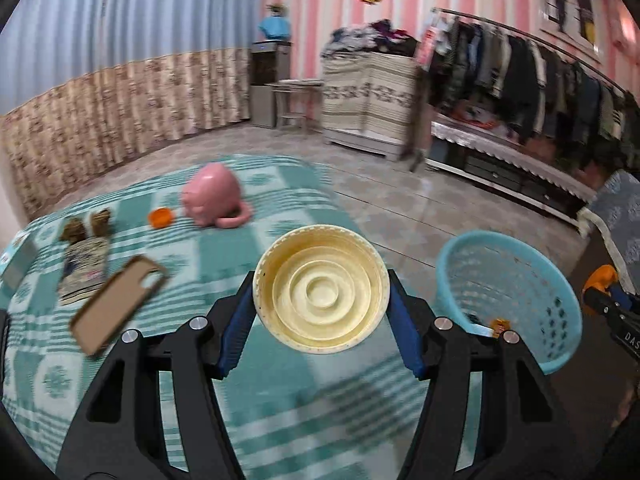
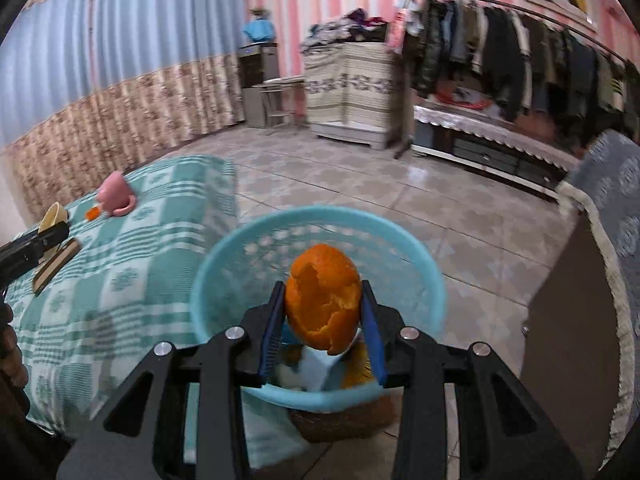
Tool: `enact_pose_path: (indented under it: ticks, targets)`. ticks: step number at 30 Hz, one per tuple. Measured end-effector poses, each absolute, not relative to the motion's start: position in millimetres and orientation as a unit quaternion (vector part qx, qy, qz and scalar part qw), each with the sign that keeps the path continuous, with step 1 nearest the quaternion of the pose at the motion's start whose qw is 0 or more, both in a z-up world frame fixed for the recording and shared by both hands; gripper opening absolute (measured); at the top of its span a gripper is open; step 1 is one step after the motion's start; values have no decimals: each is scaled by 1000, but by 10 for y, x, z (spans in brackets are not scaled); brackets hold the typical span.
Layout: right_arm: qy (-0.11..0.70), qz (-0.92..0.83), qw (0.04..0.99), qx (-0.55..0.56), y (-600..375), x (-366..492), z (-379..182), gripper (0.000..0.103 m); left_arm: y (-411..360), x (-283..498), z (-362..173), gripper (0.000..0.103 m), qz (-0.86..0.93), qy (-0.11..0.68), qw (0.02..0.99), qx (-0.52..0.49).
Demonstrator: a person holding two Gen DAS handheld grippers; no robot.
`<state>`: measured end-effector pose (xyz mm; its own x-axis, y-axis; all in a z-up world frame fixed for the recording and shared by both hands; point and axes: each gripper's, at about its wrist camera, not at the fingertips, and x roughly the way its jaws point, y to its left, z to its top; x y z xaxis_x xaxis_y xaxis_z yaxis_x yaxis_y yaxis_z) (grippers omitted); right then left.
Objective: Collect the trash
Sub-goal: 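Carry the orange peel and cream lid with both grippers to the blue basket, then open the left gripper to drop the lid while the right drops the peel into the basket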
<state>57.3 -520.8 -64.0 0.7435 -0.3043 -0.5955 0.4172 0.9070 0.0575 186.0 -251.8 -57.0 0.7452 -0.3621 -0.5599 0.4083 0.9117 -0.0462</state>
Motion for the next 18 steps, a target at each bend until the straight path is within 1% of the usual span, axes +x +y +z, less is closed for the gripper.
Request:
enact_pose_path:
  ticks: [7,11,18]
  targets:
    - [299,-219,923,101,-5410,415,-702,37,-3117,1744,-745,60,-280,306,909,52]
    - [302,-219,921,111,-5466,417,-766,37,-3464,1657,-832,60,-304,299,900,87]
    - [310,-214,920,110,-5497,537,-826,37,-3945,1804,-821,60,-325,296,892,105]
